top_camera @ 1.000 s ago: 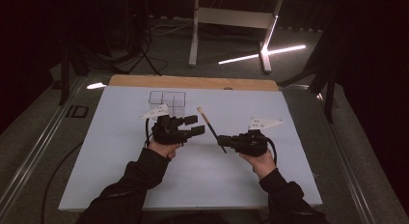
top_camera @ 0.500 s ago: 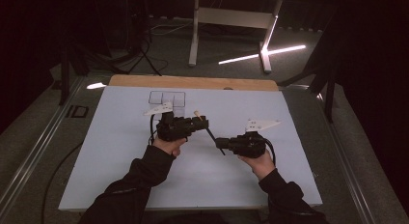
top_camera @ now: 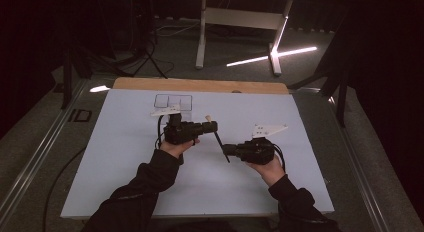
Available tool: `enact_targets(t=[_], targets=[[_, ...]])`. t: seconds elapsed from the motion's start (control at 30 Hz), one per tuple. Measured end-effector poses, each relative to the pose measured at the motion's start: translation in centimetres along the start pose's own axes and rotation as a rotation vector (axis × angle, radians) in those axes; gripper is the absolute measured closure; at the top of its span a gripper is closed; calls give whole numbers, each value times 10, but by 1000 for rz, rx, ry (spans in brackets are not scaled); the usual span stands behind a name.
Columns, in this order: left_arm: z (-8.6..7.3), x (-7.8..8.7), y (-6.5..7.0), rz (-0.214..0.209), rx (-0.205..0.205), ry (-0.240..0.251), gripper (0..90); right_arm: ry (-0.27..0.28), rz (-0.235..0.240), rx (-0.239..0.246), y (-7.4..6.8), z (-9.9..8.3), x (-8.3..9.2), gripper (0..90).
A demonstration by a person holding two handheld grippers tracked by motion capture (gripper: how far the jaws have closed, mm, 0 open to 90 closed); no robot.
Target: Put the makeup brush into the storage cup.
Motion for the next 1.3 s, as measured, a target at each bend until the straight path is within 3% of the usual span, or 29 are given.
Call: enact_targets(t=[0.3,0.33,0.53,0.6,0.8,0.9,1.0,1.03,1.2,1.3], targets=[[8,-2,7,-7,-27,-10,843,2,0,26,-3,6,2,835],[9,-2,8,10,-46,-14,843,5,9,19,-2,8,3,759],[15,-2,12,26,-66,-24,844,29,-2,22,-2,13,7,673],[16,-2,13,33,-78,-27,844,32,-6,19,-1,16,9,584],[22,-1,20,45,-109,-38,843,39,-29,11,-1,18,11,448],[25,0,24,55,-123,-44,843,46,-55,8,-1,19,13,323],[29,1,26,64,-131,-49,843,50,-61,5,-2,20,14,276],[31,3,28,67,-137,-54,843,54,-66,5,-2,21,14,212],[35,6,30,84,-145,-58,843,66,-71,-33,0,21,17,136],[39,9,32,100,-156,-64,843,77,-71,-34,0,20,19,135]])
Point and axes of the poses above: each handheld gripper's, and its own axes: x roughly backward along the jaws, z roughly out of its top, y roughly to its right, the point moved 1 cm from there along -x, roughly forward along the jaws, and after that the axes turned 6 degrees about -z, right-handed, at the moved point
